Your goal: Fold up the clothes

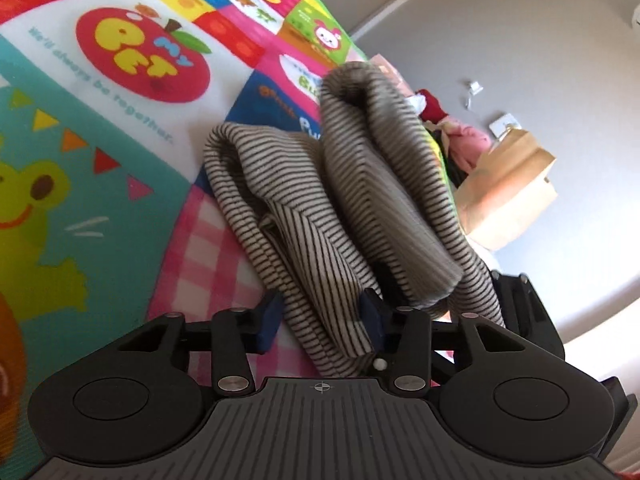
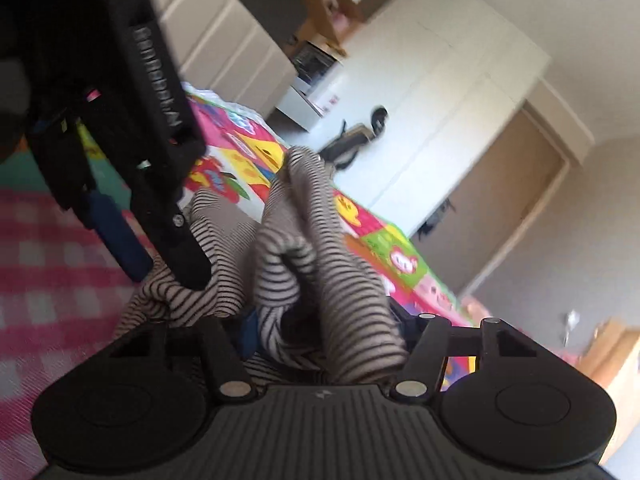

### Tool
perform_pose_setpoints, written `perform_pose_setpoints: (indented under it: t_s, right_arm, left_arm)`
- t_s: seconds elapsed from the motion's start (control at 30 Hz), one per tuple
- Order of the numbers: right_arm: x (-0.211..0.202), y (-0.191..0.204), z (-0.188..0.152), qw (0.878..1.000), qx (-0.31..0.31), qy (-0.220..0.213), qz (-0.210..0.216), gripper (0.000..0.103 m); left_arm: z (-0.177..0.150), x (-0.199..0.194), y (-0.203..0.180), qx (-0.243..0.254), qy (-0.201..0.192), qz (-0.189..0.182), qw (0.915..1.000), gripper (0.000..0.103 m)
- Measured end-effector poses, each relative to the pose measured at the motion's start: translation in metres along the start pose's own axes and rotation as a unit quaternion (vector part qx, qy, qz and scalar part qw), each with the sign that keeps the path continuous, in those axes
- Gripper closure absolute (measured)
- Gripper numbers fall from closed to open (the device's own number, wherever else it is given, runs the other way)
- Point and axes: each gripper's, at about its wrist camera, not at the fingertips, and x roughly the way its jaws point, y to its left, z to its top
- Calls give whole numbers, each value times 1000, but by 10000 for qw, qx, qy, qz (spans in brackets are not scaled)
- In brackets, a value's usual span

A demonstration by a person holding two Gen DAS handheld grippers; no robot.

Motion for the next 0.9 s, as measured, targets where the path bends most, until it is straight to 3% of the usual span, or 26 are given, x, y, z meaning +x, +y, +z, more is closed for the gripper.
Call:
perform_pose_setpoints:
  t_s: [0.23,0.33,0.43,0.57,0.63,0.73,0.8,0.9]
  right_arm:
    - [2,-26,17,9968,-234,-266,718,74]
    - [-18,-33,33,9928,-442,-535,980,75]
    - [-24,-8,31,9886,-880,-244,1200,72]
    - [-18,29,14,9876,-1306,57,869,67]
    - [-18,34,15,9879,-1318,96,813,67]
    - [-18,33,17,9887,-1254,148,808,65]
    - [-17,28,20,9890,-1233,154,804,58]
    - [-26,16,18,9911,-1058,148,791,41]
  left_arm:
    - [5,5,10,-214,120,2,9997,64]
    - [4,6,14,-246,93,-52,9996,65]
    - [4,1,18,-373,41,-116,9992,66]
    - [7,-20,21,-406,-72,-16,9991,65]
    - [12,-39,20,-329,-200,3,9993,65]
    - [23,-61,13,-385,-427,-254,9980,60]
    - [30,-60,2,-388,-444,-397,9975,56]
    - [32,-35,-18,-196,-247,-272,9991,58]
